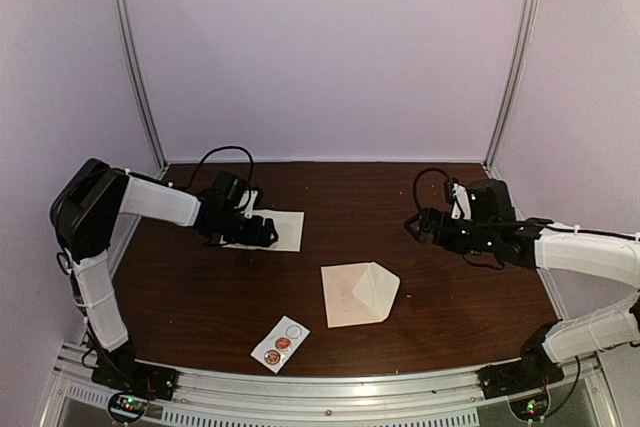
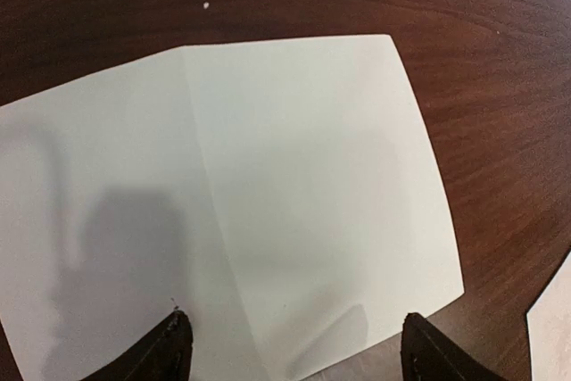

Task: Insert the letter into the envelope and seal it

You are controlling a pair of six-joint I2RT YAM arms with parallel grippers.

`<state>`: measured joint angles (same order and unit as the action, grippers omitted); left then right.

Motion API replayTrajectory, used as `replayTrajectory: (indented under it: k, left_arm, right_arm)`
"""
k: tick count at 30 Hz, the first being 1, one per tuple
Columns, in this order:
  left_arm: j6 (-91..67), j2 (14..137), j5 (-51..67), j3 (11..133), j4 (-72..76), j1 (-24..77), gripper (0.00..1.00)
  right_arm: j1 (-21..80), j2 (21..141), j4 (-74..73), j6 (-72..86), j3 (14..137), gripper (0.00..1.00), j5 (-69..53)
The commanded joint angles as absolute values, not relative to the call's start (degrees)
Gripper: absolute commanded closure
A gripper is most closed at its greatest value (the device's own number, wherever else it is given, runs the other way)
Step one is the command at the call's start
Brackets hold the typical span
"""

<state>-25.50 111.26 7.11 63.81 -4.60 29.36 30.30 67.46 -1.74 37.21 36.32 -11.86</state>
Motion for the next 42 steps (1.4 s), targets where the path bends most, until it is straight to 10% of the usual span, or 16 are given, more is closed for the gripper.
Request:
replayTrajectory:
  k: [1, 16, 42]
  left_arm:
    - [-29.16, 105.59, 12.18, 54.29, -5.38, 31.29, 0.18]
    - [-35.94, 81.38, 5.37, 44.14, -12.27, 36.99, 0.16]
    - [-28.67, 89.65, 8.69, 44.74, -7.56, 25.05, 0.36]
  right_arm:
    - [31.86, 69.19, -1.18, 35.95, 38.77, 0.00, -12.46]
    - [41.59, 77.95, -1.64, 35.49, 46.34, 0.00, -9.05]
    - [52.16, 109.51, -0.71, 37.88, 70.82, 0.09, -14.00]
